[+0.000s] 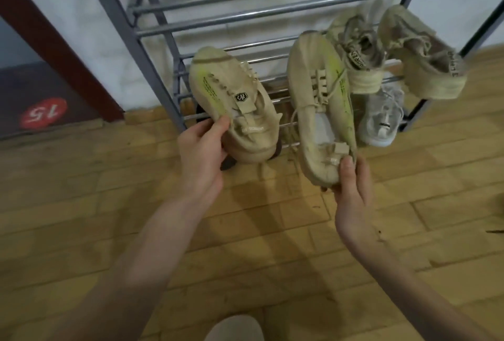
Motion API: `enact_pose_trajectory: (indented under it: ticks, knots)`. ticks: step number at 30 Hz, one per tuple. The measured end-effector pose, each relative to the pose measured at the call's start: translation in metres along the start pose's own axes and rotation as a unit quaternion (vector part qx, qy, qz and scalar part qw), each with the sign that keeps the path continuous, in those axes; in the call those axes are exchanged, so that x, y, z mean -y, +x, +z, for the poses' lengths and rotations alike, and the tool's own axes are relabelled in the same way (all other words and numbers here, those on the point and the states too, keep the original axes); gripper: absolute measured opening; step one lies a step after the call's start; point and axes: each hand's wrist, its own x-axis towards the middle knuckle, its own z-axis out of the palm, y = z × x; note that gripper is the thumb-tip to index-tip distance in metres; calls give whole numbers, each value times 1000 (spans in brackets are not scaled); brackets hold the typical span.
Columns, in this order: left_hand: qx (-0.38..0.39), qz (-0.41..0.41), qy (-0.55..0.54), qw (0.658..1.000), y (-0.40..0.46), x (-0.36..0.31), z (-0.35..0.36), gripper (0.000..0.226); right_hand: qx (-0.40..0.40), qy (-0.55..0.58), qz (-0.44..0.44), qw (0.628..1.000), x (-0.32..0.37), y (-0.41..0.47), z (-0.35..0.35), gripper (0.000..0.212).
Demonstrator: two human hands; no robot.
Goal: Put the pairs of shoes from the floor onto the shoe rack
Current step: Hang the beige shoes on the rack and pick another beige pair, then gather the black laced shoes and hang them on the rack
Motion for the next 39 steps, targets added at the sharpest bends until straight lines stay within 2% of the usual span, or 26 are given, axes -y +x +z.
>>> enact_pose_trajectory:
  ticks: [4,10,14,16,20,23,26,29,34,39]
  knots:
    - [-19,31,2,999,27,-15,11,18,33,19,19,999,26,53,25,31]
    - [-48,47,23,997,70,-30,30,16,99,17,109,989,48,108,68,41]
    - [-67,43,69,994,90,-26,32,12,121,56,142,981,53,114,79,22]
    - [-69,47,91,992,93,-21,27,12,131,51,131,981,49,110,74,20]
    - [-49,86,126,987,76,-5,15,16,128,-6,72,989,40,94,56,36]
    - [-62,123,155,978,48,10,14,17,109,-72,50,990,31,79,38,50]
    - [-79,110,181,974,22,34,15,25,135,-183,13,974,15,69,10,49]
    - [0,75,260,963,11,65,15,15,165,-295,6,941,-6,53,-27,51]
    - [113,48,331,936,2,106,36,18,189,-447,43,873,-40,17,-100,55]
    - [271,25,384,882,-20,126,109,10,131,-510,97,844,-46,-7,-169,55]
